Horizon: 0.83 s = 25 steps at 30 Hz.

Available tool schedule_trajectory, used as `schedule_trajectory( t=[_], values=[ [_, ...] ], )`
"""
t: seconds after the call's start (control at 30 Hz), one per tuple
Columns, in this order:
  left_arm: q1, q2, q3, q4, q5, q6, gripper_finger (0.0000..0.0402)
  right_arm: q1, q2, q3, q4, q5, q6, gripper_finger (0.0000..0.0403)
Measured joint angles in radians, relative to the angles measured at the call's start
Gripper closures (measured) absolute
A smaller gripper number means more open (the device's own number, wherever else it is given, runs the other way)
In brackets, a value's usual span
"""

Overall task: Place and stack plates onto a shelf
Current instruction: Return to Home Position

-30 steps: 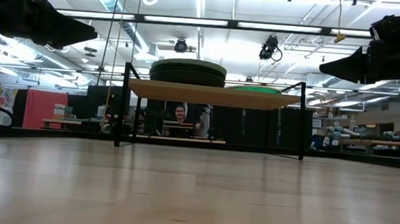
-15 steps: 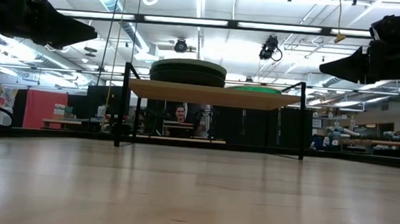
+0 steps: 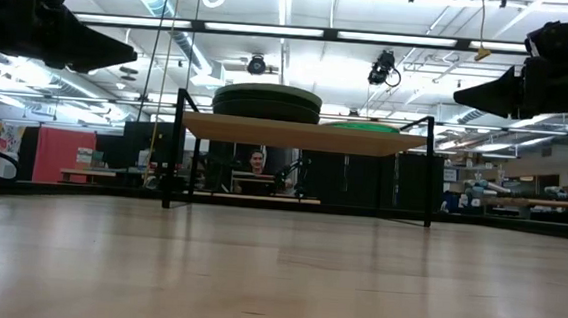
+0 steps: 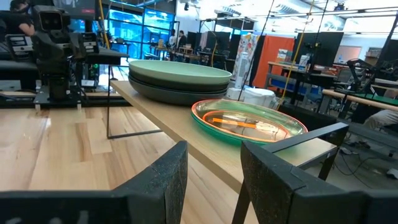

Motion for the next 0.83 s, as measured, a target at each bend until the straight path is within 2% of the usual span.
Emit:
schedule_trajectory(
  t=[0.83],
  values=[
    [0.0,-0.002,0.001,-0.048,0.019,0.001,0.0246,0.0,0.0,0.0,0.0,0.0,0.0,0.0247]
  ],
)
